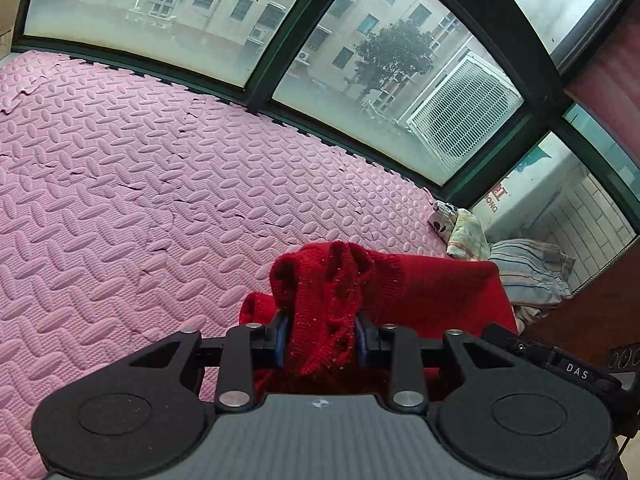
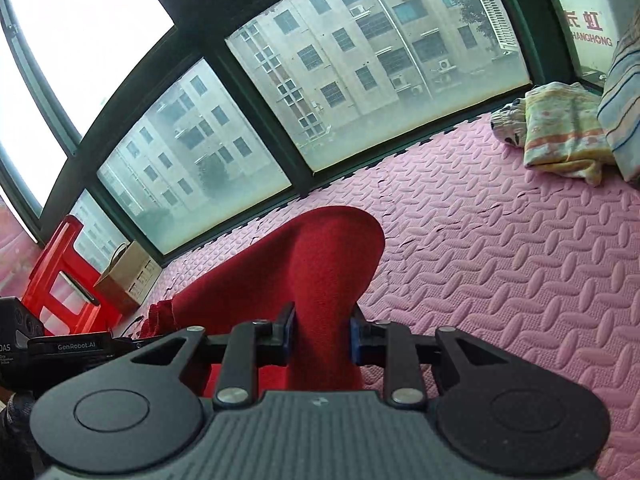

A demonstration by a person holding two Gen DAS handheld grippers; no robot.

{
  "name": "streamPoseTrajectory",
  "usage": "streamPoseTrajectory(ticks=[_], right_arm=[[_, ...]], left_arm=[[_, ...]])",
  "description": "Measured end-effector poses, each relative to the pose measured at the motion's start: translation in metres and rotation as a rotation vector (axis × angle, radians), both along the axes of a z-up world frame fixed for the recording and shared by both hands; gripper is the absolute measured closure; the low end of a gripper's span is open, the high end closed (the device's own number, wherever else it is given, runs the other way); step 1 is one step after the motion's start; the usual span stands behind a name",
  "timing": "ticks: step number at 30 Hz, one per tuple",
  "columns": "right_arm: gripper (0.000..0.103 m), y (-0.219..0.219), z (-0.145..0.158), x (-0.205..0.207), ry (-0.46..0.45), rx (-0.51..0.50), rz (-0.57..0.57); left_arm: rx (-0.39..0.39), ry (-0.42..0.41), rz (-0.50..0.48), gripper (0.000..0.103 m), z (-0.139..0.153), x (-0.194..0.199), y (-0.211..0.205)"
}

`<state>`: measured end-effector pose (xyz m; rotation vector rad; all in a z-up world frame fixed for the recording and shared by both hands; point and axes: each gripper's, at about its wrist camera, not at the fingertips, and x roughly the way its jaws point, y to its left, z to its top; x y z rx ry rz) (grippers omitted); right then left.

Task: Fold clothes

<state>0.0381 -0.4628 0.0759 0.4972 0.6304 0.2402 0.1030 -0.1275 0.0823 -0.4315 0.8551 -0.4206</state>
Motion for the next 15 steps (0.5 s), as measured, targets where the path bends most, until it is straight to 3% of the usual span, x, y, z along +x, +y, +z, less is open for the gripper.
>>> streamPoseTrajectory(ticks=[7,12,15], right_arm=[[0.079,-0.052,-0.012,0.011,0.024,-0.041,-0.093],[0.079,-0.072,-0.034,0.018,0.076,-0.043,-0.124],[0.071,-0.073,-0.043,0.017,0.107,-0.093,-0.122]], left_arm=[[0.054,0.01,-0.069,0.069,-0.013,0.03,-0.065],[0.085,0.045,-0.093,0.069,-0.029,0.039,-0.087],[0.106,0.058,-0.103,0.065,-0.036,0.041,-0.095]])
